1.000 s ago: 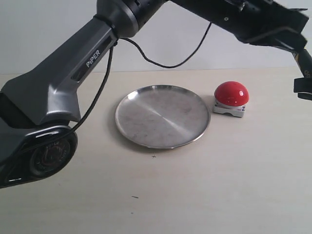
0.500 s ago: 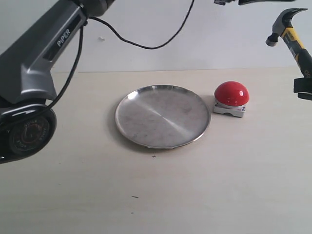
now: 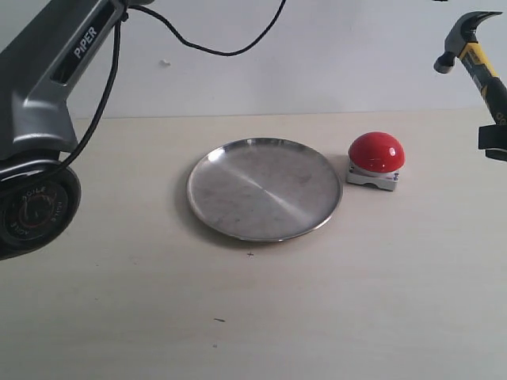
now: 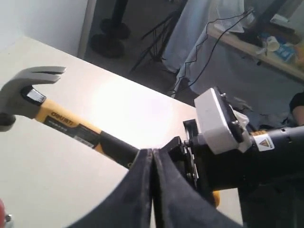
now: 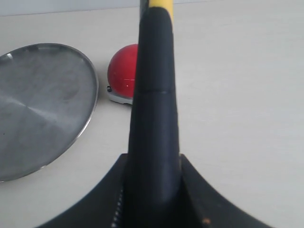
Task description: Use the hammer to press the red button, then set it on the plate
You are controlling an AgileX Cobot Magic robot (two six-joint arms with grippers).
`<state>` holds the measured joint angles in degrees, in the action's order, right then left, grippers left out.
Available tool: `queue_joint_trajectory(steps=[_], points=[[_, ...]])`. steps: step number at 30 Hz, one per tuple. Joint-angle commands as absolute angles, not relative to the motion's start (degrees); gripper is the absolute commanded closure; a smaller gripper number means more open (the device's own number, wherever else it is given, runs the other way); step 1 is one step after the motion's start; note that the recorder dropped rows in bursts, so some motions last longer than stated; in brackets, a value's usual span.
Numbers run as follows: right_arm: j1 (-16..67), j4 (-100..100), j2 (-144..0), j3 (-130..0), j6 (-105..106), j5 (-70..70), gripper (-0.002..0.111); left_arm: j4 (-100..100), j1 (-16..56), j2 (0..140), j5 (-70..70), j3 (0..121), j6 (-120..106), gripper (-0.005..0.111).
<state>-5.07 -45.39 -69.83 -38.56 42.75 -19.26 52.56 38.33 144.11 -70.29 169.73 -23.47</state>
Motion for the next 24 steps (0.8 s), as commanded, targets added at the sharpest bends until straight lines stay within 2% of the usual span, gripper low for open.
queue_joint_trajectory(steps=[1,4,11,18,24], points=[[-5.32,-46.38,-69.42,-39.23,43.18,-15.06,0.108,52.09,38.39,143.34,-69.96,169.91,-31.16,0.107],[-5.32,-46.5,-69.42,-39.23,42.89,-14.93,0.108,51.04,38.69,143.23,-68.68,169.91,-31.47,0.107],[-5.32,-46.39,-69.42,-39.23,42.8,-14.77,0.108,51.21,42.08,141.6,-52.58,169.91,-33.31,0.107],[-5.32,-46.39,-69.42,-39.23,42.8,-14.54,0.108,51.21,48.38,139.02,-59.45,169.91,-51.31,0.107],[-5.32,-46.39,-69.42,-39.23,42.8,-14.39,0.108,51.21,50.11,138.74,-61.35,169.91,-53.14,0.107]])
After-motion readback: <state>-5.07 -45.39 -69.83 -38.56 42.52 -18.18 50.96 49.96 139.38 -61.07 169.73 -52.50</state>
